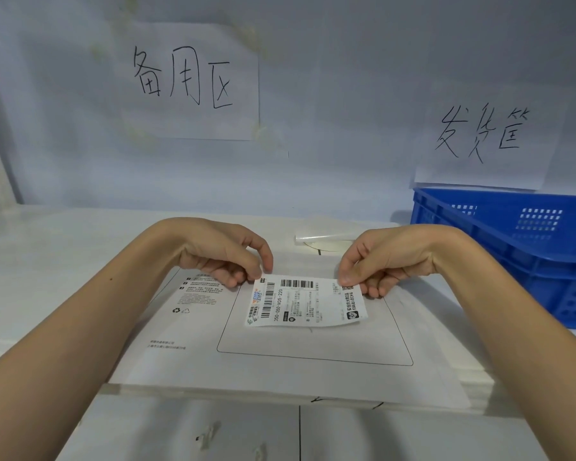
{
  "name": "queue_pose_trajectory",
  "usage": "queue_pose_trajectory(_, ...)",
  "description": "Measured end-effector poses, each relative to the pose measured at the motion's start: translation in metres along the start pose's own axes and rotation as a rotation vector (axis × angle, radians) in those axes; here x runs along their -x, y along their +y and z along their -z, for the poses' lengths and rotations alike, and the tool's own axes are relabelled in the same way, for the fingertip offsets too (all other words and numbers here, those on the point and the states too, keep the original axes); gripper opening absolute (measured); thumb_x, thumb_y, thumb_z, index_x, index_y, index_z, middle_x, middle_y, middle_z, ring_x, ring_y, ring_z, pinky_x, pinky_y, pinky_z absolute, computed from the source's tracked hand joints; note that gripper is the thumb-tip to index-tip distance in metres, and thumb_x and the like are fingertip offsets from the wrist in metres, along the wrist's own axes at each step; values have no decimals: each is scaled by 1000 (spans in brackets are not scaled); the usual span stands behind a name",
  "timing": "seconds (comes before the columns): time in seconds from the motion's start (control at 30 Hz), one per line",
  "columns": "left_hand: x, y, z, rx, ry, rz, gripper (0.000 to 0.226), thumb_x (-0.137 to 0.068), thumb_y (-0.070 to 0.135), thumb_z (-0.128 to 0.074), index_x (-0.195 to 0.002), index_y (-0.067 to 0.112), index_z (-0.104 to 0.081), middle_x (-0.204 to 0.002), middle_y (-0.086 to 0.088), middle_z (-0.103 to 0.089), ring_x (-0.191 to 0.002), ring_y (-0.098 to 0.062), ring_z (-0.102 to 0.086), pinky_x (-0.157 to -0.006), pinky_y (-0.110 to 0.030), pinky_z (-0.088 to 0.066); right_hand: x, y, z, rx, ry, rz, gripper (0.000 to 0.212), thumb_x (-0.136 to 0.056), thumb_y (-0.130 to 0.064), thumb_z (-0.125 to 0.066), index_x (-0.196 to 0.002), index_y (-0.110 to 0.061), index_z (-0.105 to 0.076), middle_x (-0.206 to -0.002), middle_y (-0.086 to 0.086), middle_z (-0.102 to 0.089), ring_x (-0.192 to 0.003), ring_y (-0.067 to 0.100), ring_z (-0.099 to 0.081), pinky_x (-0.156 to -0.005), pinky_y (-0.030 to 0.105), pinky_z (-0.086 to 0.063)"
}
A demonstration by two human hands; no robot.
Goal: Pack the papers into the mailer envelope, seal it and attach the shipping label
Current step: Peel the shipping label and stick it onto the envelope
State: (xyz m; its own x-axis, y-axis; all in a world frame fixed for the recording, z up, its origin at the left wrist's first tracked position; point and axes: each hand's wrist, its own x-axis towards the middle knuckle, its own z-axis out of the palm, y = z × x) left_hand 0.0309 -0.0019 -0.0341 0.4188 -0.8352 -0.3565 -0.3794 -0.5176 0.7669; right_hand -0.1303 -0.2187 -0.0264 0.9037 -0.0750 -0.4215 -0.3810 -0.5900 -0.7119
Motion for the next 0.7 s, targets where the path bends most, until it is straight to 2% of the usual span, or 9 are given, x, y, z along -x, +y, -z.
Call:
queue_pose_trajectory(0.27,-1,-2,2,-6,-17,-7,32,-92,-2,-60,-122,9,-60,-58,1,-58,-53,-11,-55,-57,-20,-53,-1,-2,-3,82,-10,13,7,-88,-18,-70,-84,-12,-71,-68,1,-65,-53,8,-58,-53,17,-49)
queue_pose_trajectory(0.47,-6,-8,4,-45,-26,-23,32,-89,0,-65,-118,13,-65,-78,-10,-55,-62,-15,-54,-63,-24,-55,-2,-3,-4,105,-9,13,7,-87,-19,-71,-82,-14,-70,-69,2,-64,-53,8,-57,-53,18,-48)
queue_pose_trajectory(0.7,-6,-8,3,-100,-50,-26,35,-86,-1,-65,-117,15,-65,-83,-13,-53,-63,-16,-53,-63,-24,-54,-1,-5,-7,151,3,-6,8,-86,-19,-72,-82,-13,-68,-63,0,-62,-52,9,-54,-54,19,-46)
